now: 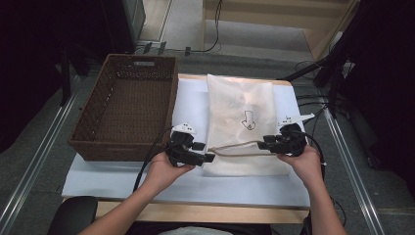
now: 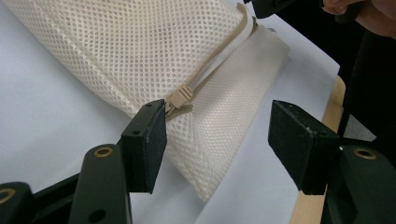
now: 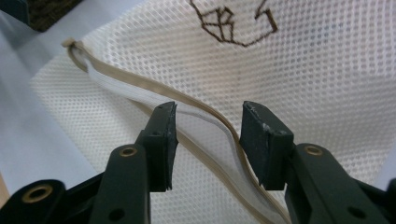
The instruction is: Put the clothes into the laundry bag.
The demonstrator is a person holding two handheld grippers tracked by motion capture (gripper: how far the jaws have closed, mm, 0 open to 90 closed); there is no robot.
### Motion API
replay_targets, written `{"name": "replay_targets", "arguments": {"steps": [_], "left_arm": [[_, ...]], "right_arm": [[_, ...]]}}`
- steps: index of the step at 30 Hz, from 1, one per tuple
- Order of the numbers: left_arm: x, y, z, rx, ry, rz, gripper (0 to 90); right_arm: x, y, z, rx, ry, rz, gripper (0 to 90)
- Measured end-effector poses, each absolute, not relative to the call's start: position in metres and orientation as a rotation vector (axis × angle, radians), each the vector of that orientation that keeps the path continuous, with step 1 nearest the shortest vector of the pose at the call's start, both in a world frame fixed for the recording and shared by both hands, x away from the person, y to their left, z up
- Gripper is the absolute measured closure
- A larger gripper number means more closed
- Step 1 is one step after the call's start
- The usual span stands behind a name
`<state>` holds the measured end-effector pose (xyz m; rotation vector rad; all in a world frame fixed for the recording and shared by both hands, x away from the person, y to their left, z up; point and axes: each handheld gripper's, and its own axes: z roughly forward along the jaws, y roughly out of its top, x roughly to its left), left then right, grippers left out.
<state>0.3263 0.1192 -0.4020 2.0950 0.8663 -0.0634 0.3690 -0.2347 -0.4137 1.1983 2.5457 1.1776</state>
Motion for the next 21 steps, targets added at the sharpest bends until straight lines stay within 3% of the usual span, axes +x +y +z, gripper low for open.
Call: {"name": "replay_targets", "arguments": {"steps": [8,21], "left_arm": [[0.318,0.128,-0.401,2.13,0.823,-0.054,37.1],[0.324,0.13,-0.409,2.129,0.827,-0.057,36.7]], "right_arm": [[0.36,-0.242,-0.411,1.187,2.502,1.212,44.2],[0.364,-0.252,-0.413,1.241,2.464,1.225,44.0]]}}
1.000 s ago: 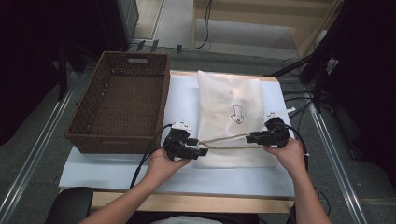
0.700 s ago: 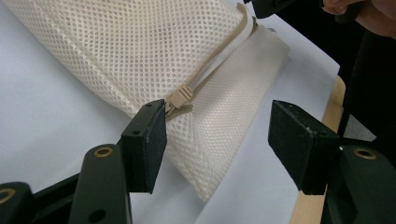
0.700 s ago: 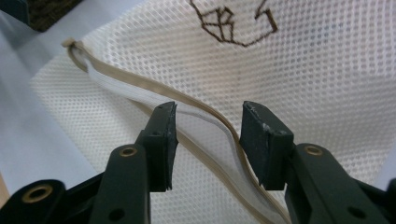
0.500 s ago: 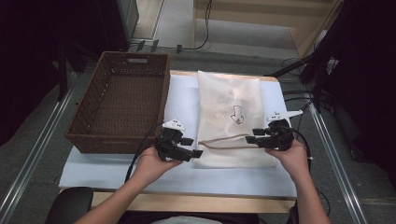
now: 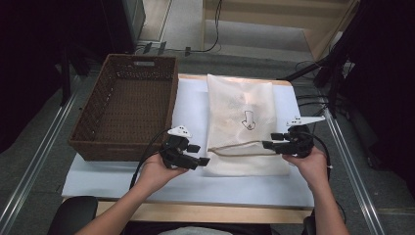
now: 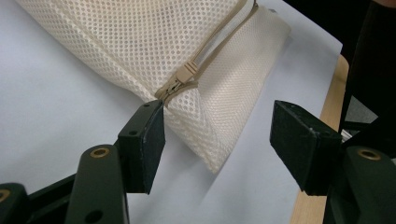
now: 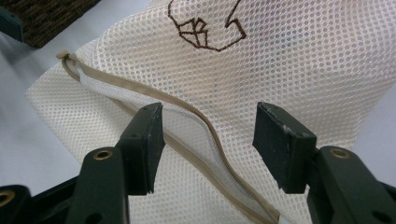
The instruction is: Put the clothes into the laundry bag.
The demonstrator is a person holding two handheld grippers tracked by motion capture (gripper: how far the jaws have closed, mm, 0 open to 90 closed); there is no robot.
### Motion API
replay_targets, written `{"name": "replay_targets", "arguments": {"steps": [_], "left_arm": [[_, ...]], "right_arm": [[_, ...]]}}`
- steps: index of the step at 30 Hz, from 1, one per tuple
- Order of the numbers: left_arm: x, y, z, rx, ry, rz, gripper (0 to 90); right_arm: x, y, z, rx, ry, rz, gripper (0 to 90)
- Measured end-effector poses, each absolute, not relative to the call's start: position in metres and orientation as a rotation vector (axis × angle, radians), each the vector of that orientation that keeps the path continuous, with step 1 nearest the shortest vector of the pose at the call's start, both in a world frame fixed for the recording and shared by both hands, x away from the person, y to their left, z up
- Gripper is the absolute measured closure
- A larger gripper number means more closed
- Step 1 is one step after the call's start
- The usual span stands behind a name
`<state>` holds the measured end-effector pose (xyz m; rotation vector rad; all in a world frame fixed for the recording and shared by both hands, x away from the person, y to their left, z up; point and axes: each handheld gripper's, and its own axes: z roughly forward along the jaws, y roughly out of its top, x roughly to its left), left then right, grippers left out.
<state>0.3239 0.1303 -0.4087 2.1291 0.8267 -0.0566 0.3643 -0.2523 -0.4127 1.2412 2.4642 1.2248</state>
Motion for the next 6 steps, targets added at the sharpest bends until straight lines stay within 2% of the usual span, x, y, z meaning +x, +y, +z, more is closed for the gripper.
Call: {"name": "replay_targets", "arguments": {"steps": [6], "left_arm": [[0.3246,0.1289,-0.4122,2.148,0.826,-0.066,36.3]], "right_arm": [[0.366,-0.2516,-0.4138,1.235,2.469,1.224,44.4]]}}
